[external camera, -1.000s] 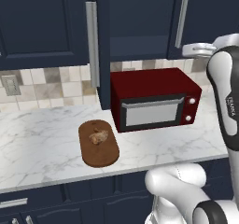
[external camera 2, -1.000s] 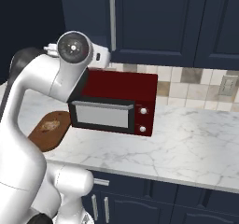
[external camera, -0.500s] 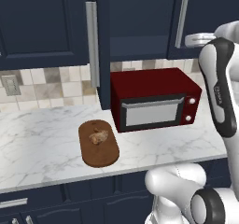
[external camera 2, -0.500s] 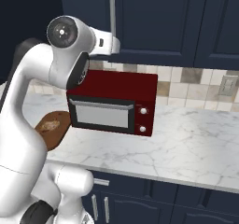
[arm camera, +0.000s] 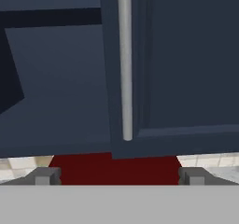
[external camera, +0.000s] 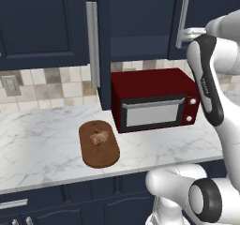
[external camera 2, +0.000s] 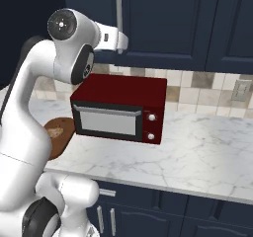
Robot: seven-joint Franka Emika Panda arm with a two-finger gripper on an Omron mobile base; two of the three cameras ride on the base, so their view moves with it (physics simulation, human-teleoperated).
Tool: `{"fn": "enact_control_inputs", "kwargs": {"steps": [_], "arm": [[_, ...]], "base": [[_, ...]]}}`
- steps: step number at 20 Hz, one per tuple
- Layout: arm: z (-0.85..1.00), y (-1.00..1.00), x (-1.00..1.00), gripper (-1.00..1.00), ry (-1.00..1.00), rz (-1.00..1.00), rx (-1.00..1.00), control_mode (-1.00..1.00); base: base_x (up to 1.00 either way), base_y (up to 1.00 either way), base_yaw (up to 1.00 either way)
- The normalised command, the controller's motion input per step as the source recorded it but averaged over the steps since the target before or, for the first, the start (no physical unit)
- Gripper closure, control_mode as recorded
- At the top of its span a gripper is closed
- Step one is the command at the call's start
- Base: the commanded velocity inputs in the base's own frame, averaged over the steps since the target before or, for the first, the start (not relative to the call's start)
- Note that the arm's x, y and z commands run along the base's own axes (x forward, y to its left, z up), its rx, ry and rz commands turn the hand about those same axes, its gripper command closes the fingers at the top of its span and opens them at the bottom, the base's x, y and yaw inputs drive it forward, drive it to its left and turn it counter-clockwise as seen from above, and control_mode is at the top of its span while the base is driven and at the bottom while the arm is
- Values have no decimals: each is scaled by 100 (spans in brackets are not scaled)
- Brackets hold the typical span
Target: Open the cabinet, retrieve the rolling pin, and place it next to the meat on the cutting board to prepare for tenderizing.
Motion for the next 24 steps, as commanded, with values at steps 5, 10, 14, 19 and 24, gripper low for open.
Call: {"fn": "enact_control_inputs", "kwargs": {"steps": [5,10,14,19,24], "arm": [[3,0,22,-100,0,-4,0,-100],[1,0,23,-100,0,-2,0,-100],[0,0,24,-100,0,0,0,-100],[0,-1,26,-100,0,0,0,-100],[0,-7,24,-100,0,0,0,-100]], "base": [[0,0,0],[0,0,0],[0,0,0],[0,0,0],[0,0,0]]}}
